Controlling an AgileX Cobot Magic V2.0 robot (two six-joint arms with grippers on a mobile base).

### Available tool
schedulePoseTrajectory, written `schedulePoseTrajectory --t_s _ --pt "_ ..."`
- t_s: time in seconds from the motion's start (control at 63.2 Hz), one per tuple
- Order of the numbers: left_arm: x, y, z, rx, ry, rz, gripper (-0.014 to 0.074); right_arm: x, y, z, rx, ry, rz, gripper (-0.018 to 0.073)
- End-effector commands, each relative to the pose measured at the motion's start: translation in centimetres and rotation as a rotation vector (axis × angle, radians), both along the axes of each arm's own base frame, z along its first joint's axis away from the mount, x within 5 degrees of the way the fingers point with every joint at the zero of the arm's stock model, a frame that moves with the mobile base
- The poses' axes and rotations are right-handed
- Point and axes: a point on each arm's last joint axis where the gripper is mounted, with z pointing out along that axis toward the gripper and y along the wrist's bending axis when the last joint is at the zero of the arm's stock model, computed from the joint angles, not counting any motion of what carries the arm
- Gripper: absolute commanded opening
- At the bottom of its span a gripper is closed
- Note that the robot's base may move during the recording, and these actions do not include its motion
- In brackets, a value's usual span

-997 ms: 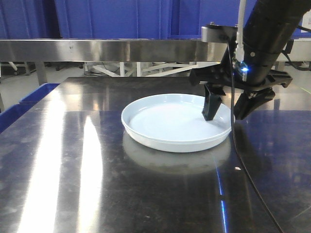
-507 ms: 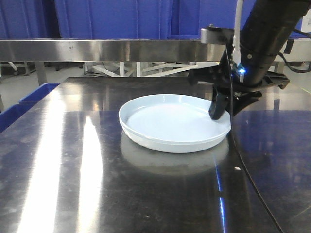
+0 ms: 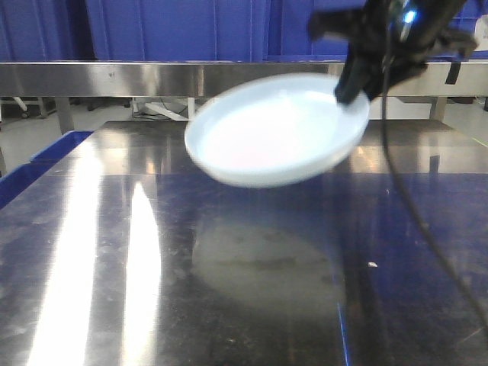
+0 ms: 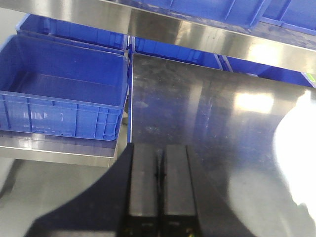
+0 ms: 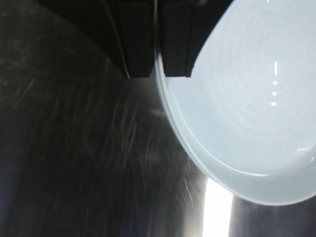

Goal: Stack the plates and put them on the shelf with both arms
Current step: 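Lift the plate stack with the right gripper up and away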

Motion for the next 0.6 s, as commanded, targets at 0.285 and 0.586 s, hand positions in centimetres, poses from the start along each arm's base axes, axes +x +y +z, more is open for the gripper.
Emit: schedulePoseTrajectory --t_s 0.285,0.586 --pt "0.2 0.1 1.7 -0.015 -0.103 0.023 0.009 -6.7 -2.4 11.2 0.12 -0.352 0.002 0.0048" --pt "0.2 0.1 1.7 -0.015 -0.103 0.023 0.009 -11.9 -4.1 12.1 0.154 -0.393 0.007 0.0048"
